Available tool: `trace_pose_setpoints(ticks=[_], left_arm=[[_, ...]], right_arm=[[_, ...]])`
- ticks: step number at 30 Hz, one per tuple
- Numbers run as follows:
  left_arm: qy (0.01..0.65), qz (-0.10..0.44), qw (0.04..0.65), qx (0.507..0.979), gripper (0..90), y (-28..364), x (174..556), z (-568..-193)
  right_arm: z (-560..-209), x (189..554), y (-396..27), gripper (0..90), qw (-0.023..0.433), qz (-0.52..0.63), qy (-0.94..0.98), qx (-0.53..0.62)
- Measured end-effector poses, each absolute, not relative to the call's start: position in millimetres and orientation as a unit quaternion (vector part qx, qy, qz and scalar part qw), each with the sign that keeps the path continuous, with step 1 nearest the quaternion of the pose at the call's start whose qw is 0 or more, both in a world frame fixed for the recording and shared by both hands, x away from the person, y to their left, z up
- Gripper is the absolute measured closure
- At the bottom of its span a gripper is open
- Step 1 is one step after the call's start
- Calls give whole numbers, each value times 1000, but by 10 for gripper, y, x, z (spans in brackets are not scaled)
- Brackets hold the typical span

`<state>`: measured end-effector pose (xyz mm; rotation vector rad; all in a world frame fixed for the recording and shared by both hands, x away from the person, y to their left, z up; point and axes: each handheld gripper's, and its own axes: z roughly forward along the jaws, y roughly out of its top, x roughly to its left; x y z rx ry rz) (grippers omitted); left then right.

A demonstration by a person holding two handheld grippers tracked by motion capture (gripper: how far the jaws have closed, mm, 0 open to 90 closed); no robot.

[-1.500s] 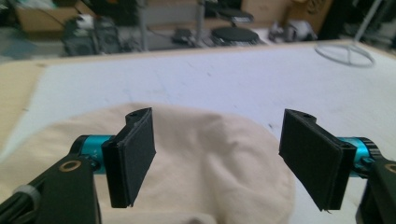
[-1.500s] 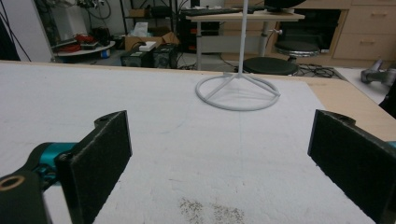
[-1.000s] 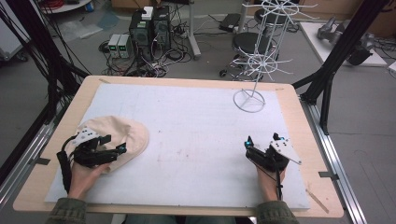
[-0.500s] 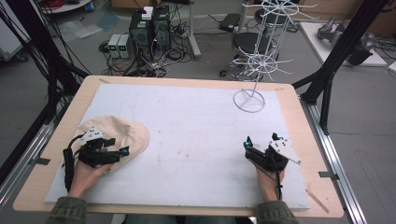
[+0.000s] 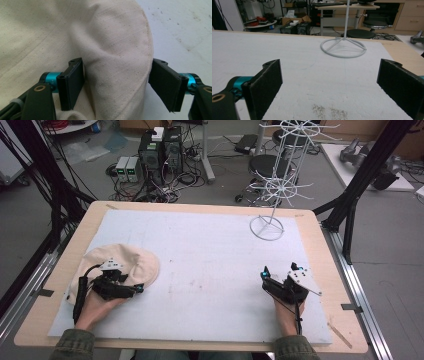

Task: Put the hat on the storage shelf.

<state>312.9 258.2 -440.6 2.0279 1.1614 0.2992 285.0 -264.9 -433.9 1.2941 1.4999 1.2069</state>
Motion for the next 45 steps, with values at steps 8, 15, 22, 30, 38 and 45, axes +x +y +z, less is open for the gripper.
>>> trace_pose_setpoints(ticks=[8,15,22,30,38,45], left_arm=[[453,133,381,795,353,2576,3112,-4417],[428,124,389,806,619,2559,3079,-4391],[414,113,429,795,744,2605,3044,-4387],[401,127,440,793,808,2604,3014,-4388],[399,125,453,788,811,2633,2995,-4372],[397,125,511,752,810,2709,2971,-4268]], right_arm=[[-4340,2852,-2648,50,400,476,593,512],[-4343,2859,-2648,50,402,474,594,510],[-4344,2861,-2647,51,404,474,594,509],[-4343,2860,-2649,50,403,474,595,509],[-4341,2854,-2648,51,401,475,593,511],[-4339,2853,-2650,51,400,475,594,511]])
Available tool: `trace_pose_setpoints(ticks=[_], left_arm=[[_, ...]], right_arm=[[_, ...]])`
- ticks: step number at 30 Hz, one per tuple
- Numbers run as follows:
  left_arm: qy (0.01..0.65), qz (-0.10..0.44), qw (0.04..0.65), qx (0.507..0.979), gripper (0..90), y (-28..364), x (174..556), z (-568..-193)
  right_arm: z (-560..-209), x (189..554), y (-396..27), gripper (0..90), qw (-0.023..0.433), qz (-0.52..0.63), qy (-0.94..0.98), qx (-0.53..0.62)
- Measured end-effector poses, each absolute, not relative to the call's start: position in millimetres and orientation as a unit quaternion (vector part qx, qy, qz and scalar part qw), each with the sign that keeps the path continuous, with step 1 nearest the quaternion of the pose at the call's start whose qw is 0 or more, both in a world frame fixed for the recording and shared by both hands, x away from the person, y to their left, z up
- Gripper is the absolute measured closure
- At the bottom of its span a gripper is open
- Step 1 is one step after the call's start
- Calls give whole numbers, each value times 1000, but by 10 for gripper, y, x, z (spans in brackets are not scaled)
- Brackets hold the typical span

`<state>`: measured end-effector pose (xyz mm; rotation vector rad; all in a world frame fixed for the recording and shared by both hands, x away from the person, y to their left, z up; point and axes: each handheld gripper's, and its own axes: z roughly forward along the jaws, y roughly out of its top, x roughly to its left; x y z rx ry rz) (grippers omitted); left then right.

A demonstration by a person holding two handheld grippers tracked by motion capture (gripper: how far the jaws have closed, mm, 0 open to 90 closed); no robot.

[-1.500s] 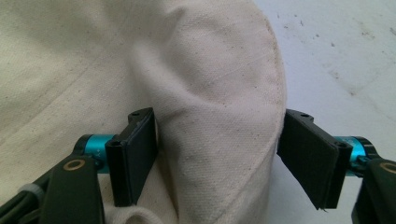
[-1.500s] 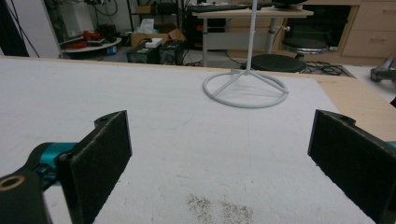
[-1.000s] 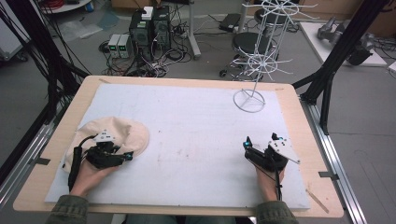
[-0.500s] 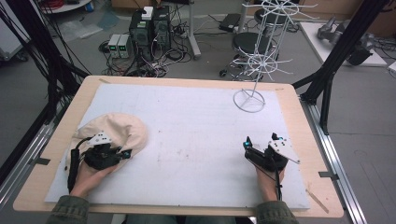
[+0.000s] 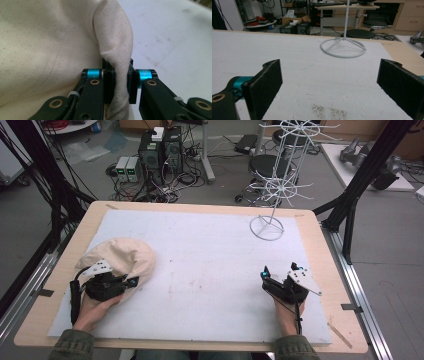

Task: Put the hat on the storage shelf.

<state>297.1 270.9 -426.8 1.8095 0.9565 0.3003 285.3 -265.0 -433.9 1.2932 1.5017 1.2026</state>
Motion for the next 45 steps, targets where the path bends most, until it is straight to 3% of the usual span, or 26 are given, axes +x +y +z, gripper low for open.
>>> trace_pose_setpoints(ticks=[14,22,45], left_arm=[[358,116,603,703,810,2608,2957,-3920],[333,101,637,688,809,2288,3162,-3808],[264,123,674,679,808,1461,3778,-3048]], right_arm=[[-4336,2850,-2634,51,401,479,594,506],[-4337,2851,-2619,51,399,480,596,505],[-4316,2833,-2652,51,406,487,582,509]])
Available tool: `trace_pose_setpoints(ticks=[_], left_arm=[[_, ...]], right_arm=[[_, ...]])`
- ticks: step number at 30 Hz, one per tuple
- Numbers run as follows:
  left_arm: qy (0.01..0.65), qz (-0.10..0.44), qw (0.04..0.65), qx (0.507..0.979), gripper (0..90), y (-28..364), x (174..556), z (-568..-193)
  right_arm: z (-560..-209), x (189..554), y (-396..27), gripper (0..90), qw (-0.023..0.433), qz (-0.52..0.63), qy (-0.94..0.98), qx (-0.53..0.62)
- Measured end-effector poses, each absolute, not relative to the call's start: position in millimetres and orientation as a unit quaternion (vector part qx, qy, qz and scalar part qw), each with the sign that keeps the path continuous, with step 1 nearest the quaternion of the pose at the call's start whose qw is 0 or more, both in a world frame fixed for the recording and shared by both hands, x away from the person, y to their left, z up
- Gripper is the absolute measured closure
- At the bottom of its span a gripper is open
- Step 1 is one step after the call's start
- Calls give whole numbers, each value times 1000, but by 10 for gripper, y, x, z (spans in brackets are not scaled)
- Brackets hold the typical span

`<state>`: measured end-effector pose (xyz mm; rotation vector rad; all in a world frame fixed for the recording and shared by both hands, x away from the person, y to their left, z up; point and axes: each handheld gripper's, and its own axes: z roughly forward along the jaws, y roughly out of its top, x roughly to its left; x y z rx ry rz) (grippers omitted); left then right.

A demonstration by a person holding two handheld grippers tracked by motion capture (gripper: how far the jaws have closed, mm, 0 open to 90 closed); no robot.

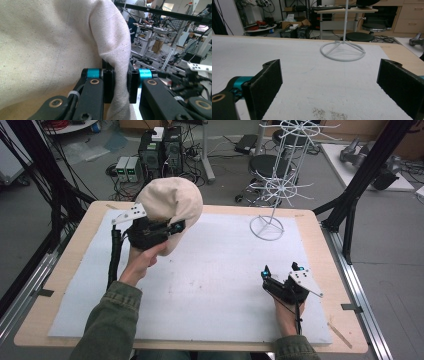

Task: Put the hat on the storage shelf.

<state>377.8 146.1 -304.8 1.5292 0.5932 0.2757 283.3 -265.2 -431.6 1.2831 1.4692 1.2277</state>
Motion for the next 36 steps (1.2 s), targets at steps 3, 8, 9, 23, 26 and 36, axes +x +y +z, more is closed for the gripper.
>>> trace_pose_setpoints(ticks=[3,8,9,23,26,36], left_arm=[[256,120,676,680,808,1358,3851,-2984],[245,114,690,671,808,1200,3960,-2873],[243,115,692,670,808,1169,3988,-2844],[206,90,722,654,807,629,4337,-2397],[198,88,730,648,807,536,4395,-2303],[180,77,754,627,807,238,4518,-1786]], right_arm=[[-4312,2826,-2652,51,403,491,582,509],[-4311,2821,-2643,51,404,490,584,506],[-4311,2820,-2641,51,402,490,584,506],[-4312,2815,-2652,50,400,488,587,507],[-4314,2810,-2644,50,399,488,590,505],[-4318,2810,-2674,50,399,486,592,505]])
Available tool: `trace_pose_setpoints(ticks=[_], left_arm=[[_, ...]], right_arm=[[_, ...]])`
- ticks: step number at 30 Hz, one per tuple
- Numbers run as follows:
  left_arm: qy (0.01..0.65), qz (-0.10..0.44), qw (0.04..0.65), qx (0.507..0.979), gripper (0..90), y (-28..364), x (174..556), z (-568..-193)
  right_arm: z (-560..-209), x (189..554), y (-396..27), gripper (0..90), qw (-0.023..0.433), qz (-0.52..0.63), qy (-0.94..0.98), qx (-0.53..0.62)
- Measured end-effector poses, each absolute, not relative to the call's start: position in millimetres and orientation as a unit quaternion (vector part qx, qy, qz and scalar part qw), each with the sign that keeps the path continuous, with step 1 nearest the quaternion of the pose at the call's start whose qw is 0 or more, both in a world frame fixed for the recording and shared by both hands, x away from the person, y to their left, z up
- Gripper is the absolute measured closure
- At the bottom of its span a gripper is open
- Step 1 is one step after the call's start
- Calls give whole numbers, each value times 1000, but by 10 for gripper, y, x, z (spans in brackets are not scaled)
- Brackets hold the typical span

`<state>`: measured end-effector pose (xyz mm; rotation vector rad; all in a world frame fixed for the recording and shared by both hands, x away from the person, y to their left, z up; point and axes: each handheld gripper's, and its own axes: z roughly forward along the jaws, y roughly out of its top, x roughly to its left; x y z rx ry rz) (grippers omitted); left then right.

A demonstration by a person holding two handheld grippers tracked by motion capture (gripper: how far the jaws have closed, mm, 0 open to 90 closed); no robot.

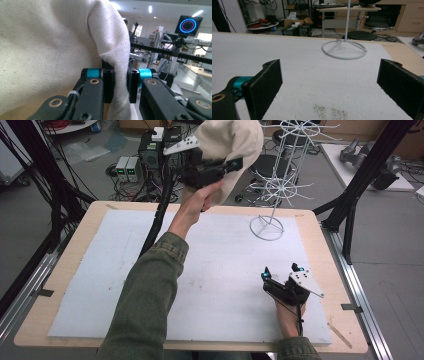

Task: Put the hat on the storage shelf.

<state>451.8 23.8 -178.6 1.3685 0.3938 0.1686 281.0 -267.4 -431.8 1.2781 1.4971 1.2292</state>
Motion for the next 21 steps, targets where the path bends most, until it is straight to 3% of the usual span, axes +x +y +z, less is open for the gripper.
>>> trace_pose_setpoints(ticks=[8,21], left_arm=[[158,62,763,624,807,-140,4598,-1353],[173,54,758,627,806,-521,4797,-1282]], right_arm=[[-4313,2800,-2665,50,396,492,589,504],[-4317,2800,-2652,50,396,490,598,495]])
